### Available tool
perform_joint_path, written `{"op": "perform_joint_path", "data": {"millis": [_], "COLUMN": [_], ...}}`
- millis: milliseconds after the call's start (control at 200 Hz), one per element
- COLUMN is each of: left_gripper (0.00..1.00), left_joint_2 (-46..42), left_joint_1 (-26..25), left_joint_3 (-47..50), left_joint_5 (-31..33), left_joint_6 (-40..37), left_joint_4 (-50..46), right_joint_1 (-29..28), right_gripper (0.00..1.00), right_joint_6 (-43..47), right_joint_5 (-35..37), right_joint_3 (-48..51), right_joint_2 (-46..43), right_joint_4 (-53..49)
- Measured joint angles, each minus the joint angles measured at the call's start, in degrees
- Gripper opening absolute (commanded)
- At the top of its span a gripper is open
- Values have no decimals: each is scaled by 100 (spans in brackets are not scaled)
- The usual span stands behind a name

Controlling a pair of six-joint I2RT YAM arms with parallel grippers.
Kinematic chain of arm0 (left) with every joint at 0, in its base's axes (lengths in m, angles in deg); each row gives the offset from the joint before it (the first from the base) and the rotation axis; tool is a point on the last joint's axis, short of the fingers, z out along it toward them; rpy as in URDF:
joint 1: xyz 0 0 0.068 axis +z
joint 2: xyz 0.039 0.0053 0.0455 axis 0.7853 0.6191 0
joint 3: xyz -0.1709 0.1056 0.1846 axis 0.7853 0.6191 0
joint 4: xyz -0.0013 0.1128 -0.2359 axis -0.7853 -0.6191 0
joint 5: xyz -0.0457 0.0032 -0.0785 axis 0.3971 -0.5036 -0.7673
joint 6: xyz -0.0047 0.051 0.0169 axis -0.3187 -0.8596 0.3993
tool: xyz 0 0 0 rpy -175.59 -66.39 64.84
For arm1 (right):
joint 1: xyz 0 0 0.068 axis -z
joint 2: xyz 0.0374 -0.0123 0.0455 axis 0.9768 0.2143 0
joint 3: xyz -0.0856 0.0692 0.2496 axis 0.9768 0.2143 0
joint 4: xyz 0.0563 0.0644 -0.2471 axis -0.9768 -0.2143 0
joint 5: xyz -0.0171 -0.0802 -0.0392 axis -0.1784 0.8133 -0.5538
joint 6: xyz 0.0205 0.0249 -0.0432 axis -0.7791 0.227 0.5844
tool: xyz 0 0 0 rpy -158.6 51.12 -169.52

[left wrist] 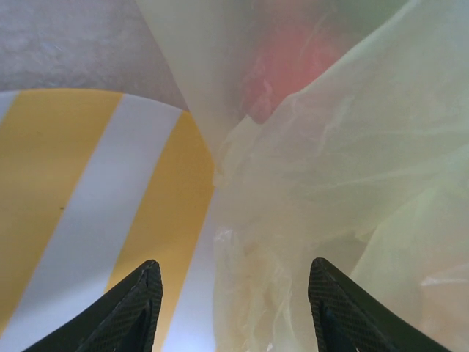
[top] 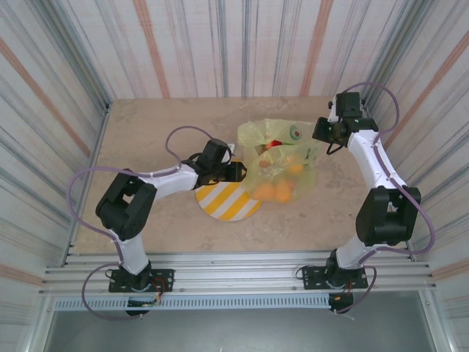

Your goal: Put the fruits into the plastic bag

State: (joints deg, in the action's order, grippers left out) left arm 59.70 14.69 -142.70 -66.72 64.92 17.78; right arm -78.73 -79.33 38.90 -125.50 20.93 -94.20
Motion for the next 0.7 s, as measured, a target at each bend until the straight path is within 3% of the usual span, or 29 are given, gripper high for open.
{"op": "perform_joint_path", "data": {"millis": [120,185,501,701], "left_gripper": [56,51,0,0], "left_joint_2": [81,101,146,-52], "left_joint_1": [-24,-24,-125,-238], "left_joint_3": [-2,-4,2,2], "left_joint_5": [-164,-236,-601,-614], "left_joint_6": [79,151,610,640], "left_joint_4": [125,201,776,820], "right_joint_1": [9,11,11,74], "right_gripper": [0,0,0,0], "right_joint_6": [0,0,0,0], "right_joint_5": [-81,-87,-103,-103], "right_joint_3": [0,0,0,0], "right_joint_2": [0,0,0,-9], "right_joint_4": [2,2,2,2]}}
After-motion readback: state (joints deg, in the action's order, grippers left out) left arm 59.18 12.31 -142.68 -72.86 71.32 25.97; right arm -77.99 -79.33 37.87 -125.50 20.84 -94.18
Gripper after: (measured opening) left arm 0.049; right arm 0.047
